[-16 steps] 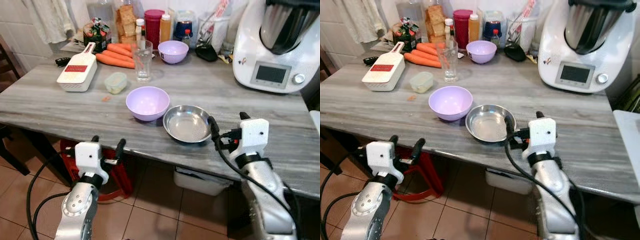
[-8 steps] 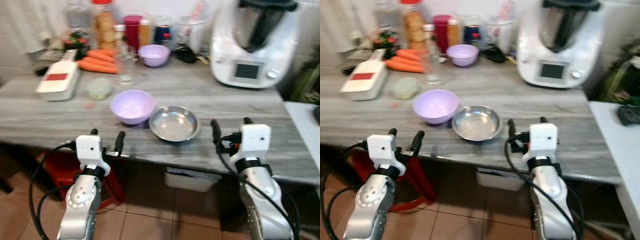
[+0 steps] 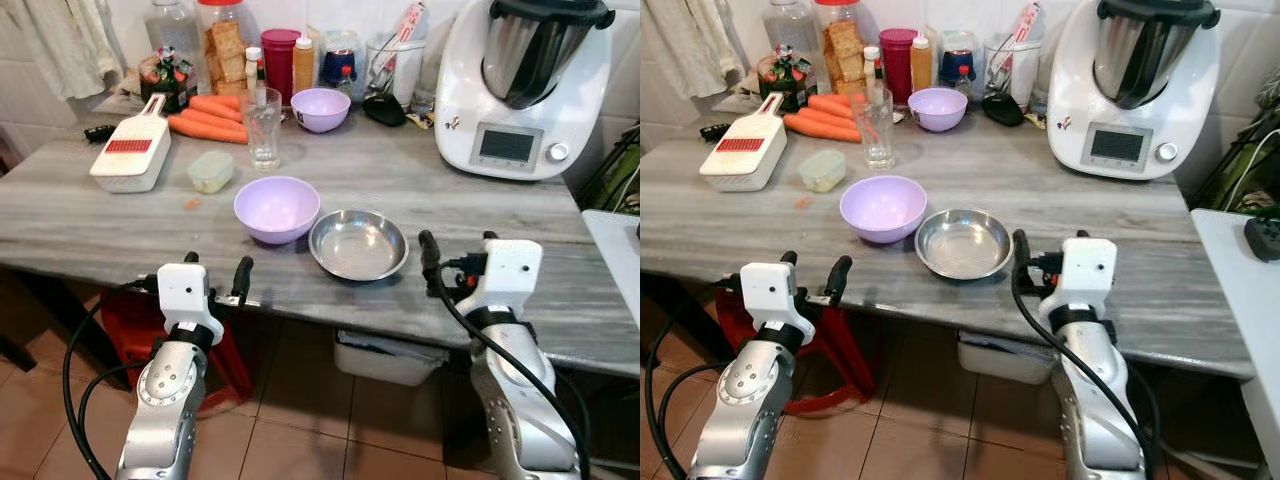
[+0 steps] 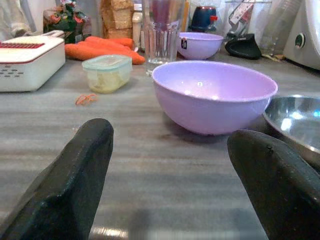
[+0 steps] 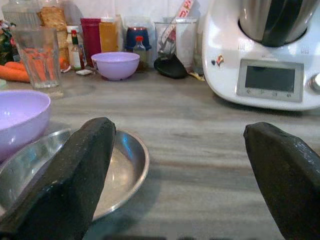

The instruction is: Setting the table

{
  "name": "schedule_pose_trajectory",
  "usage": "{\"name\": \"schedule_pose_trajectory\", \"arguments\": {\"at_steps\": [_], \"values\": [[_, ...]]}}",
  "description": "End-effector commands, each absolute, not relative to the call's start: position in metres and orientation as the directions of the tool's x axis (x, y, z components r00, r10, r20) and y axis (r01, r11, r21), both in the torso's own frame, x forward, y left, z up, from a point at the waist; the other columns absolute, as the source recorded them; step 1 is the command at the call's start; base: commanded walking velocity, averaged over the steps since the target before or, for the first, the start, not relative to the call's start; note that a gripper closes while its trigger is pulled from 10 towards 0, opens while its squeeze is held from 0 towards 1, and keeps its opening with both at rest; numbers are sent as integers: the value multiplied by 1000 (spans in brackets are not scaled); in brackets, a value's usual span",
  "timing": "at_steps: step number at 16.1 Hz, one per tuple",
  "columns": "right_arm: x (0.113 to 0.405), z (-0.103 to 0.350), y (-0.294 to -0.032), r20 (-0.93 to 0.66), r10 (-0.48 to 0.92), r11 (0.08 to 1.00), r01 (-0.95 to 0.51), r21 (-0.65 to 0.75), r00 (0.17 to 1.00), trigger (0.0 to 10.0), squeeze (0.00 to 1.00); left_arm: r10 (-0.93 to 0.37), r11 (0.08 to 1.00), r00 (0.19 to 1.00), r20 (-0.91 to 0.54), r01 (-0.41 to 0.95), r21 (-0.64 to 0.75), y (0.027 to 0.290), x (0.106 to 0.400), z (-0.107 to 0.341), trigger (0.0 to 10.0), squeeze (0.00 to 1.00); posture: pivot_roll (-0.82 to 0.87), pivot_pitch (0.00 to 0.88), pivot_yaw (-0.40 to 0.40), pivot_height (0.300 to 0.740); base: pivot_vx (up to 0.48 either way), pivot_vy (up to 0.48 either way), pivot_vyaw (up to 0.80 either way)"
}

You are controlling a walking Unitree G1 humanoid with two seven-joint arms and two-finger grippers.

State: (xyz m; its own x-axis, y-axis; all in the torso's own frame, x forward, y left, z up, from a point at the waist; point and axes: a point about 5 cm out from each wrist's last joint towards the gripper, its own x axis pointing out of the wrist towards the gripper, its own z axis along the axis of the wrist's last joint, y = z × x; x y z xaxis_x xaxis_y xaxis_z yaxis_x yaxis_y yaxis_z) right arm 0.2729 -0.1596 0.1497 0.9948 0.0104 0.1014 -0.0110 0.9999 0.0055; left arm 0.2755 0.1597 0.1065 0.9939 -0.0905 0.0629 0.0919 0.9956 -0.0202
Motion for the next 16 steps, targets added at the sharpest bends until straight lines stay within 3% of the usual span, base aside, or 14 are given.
{"name": "schedule_pose_trajectory", "arguments": {"at_steps": [1, 7, 12, 16], "values": [[271, 147, -164, 89, -9, 1000, 8, 14, 996, 10000, 0, -93, 996, 994, 53, 93, -10, 161, 276, 105, 10000, 0, -52, 6, 24, 740, -266, 0, 0], [271, 145, -165, 63, 34, 998, -37, 46, 997, 10000, 0, -101, 995, 993, 54, 102, -8, 159, 279, 106, 10000, 0, -54, 5, 25, 740, -286, 0, 0], [277, 139, -170, 19, -54, 997, 53, 50, 998, 10000, 0, -122, 993, 991, 63, 122, -2, 156, 285, 108, 10000, 0, -63, 2, 38, 740, -291, 0, 0], [274, 140, -160, 26, 60, 985, -64, 160, 998, 10000, 0, -128, 992, 990, 63, 128, 5, 156, 285, 108, 10000, 0, -60, 4, 42, 740, -292, 0, 0]]}}
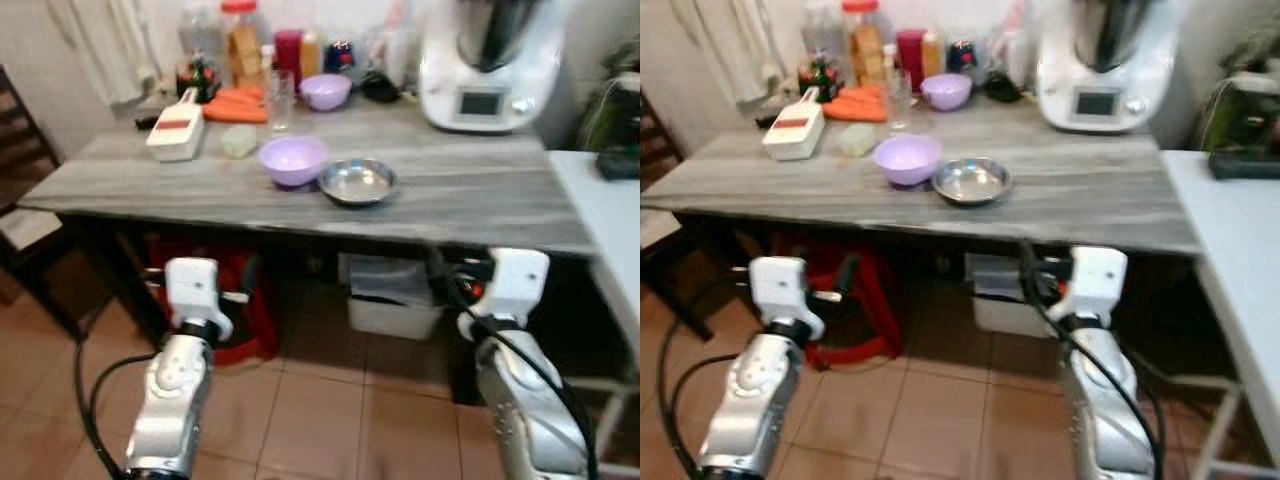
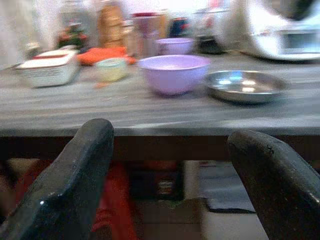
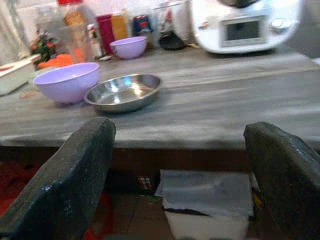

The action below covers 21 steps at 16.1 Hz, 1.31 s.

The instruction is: Setting the table

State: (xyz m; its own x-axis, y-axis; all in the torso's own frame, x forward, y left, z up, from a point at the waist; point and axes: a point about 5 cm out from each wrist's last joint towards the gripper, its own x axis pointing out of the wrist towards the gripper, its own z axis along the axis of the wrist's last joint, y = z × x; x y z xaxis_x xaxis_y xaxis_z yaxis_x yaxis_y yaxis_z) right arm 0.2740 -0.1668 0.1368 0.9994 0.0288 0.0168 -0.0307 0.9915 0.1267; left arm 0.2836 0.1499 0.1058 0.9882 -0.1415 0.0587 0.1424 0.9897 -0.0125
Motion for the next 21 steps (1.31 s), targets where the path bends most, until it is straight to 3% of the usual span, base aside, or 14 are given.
{"name": "schedule_pose_trajectory", "arguments": {"at_steps": [1, 4, 13, 21], "values": [[274, 140, -159, 25, 61, 989, -64, 134, 998, 10000, 0, -131, 991, 989, 63, 131, 6, 155, 285, 107, 10000, 0, -61, 4, 41, 740, -292, 0, 0], [278, 138, -160, 14, 24, 999, -25, 36, 1000, 10000, 0, -166, 986, 982, 85, 166, 5, 152, 287, 110, 10000, 0, -62, 2, 36, 740, -97, 0, 0], [284, 136, -159, -16, 77, 994, -76, 75, 997, 10000, 0, -204, 979, 973, 107, 205, -5, 149, 289, 113, 10000, 0, -57, 0, 28, 740, 0, 0, 0], [288, 140, -162, -3, 39, 996, -39, 85, 999, 10000, 0, -227, 973, 968, 108, 230, -25, 145, 291, 113, 10000, 0, -63, 0, 36, 740, 0, -480, 0]]}}
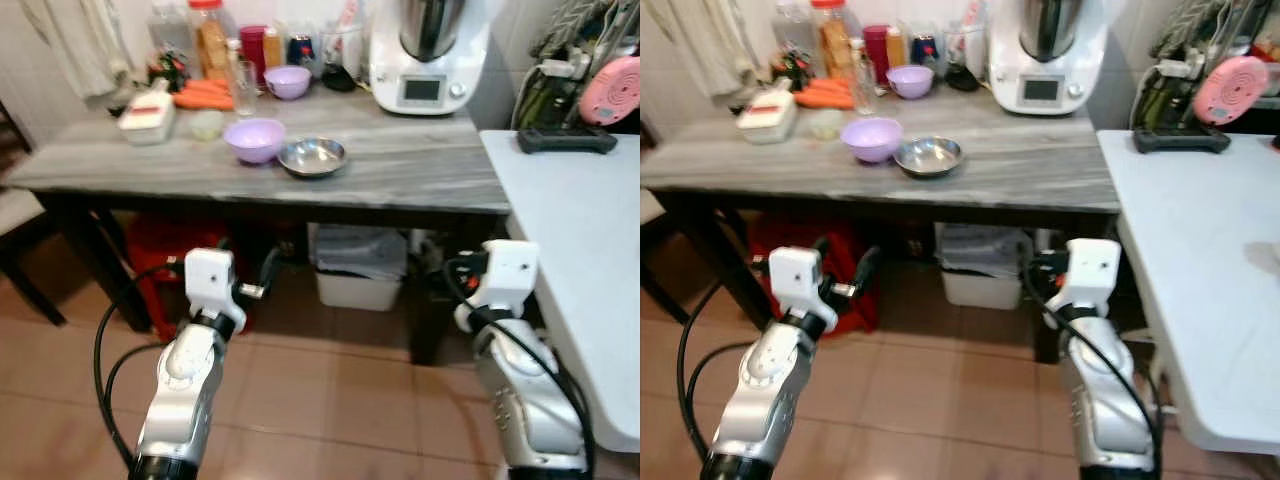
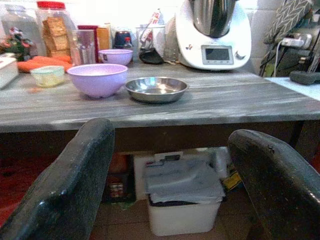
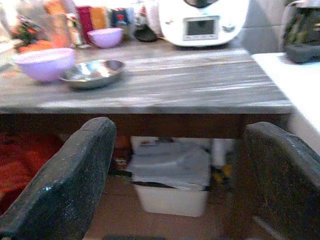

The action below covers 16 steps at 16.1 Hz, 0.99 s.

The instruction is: Setting the table

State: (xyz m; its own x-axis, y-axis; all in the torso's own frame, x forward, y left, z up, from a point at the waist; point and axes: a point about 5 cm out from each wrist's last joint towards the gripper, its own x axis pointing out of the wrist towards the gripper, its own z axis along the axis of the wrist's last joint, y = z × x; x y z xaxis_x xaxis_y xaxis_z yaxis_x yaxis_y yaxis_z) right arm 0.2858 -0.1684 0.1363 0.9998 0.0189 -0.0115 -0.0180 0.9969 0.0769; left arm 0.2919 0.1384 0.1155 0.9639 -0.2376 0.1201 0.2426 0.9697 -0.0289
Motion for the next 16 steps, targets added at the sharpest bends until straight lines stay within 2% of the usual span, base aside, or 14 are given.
{"name": "schedule_pose_trajectory", "arguments": {"at_steps": [1, 5, 8, 16], "values": [[289, 141, -162, 2, 33, 996, -33, 84, 999, 10000, 0, -228, 972, 968, 108, 232, -24, 145, 291, 113, 10000, 0, -63, 0, 36, 740, 0, -480, 0], [291, 145, -162, 29, 21, 996, -24, 86, 999, 10000, 0, -233, 971, 967, 106, 237, -26, 145, 291, 113, 10000, 0, -61, 0, 35, 740, 0, -480, 0], [292, 144, -162, 21, 18, 996, -20, 91, 1000, 10000, 0, -237, 970, 966, 106, 241, -27, 144, 291, 112, 10000, 0, -60, 0, 35, 740, 0, -437, -679], [293, 146, -160, 36, 24, 995, -27, 93, 999, 10000, 0, -250, 967, 962, 111, 254, -25, 142, 292, 114, 10000, 0, -58, 0, 37, 740, 0, -411, 0]]}}
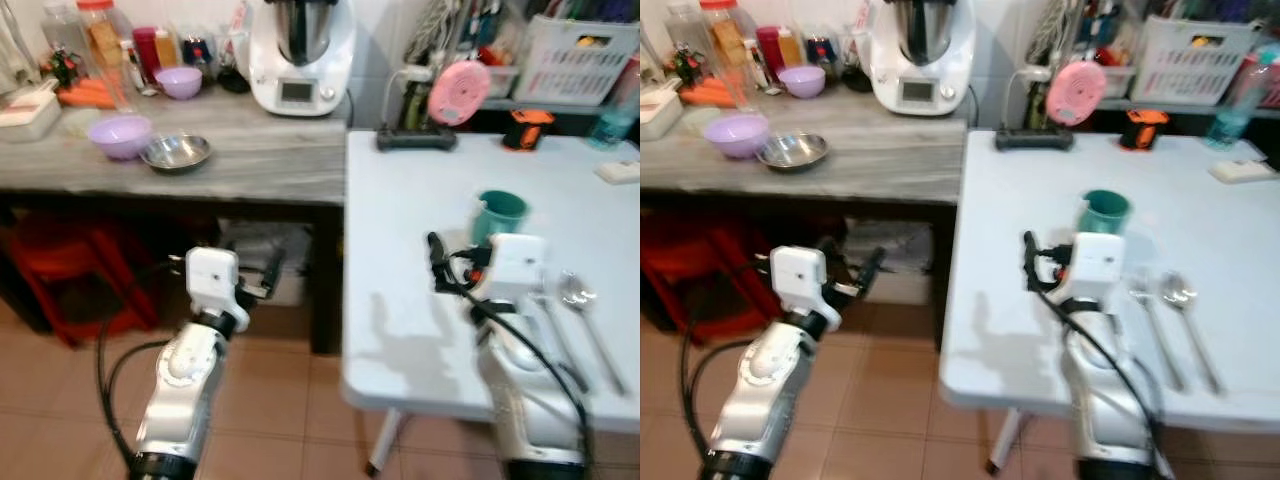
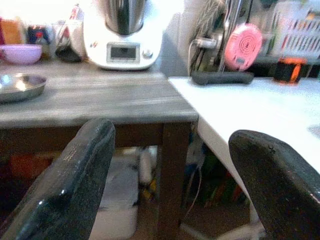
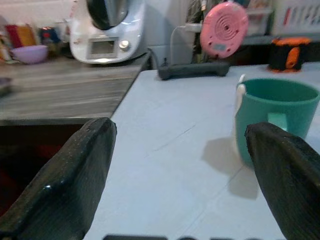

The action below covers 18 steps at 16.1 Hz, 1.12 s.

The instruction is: Setting the table

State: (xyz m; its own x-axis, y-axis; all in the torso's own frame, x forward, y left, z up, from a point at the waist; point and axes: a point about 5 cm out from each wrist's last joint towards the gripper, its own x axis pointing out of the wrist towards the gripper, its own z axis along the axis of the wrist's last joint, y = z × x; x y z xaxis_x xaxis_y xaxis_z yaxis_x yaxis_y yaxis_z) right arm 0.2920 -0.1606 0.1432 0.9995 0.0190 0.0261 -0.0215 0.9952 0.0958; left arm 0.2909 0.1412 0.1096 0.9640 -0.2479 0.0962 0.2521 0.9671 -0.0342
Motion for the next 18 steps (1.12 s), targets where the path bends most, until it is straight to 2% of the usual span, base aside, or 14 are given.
{"name": "schedule_pose_trajectory", "arguments": {"at_steps": [1, 10, 16, 18], "values": [[293, 146, -160, 37, 24, 995, -27, 93, 999, 10000, 0, -251, 966, 961, 111, 256, -26, 141, 293, 115, 10000, 0, -58, 2, 38, 740, 0, -405, 0], [292, 142, -158, 9, 35, 996, -36, 87, 999, 10000, 0, -268, 962, 958, 101, 272, -31, 139, 291, 112, 10000, 0, -62, 14, 40, 740, 0, -398, 0], [294, 138, -155, -21, 42, 993, -39, 108, 999, 10000, 0, -339, 940, 939, 54, 340, -18, 141, 287, 101, 10000, 0, -63, 19, 38, 740, 0, 0, 0], [299, 139, -152, -35, 63, 993, -59, 99, 997, 10000, 0, -444, 896, 895, 47, 444, 6, 138, 283, 98, 10000, 0, -63, 19, 38, 740, 0, 0, 0]]}}
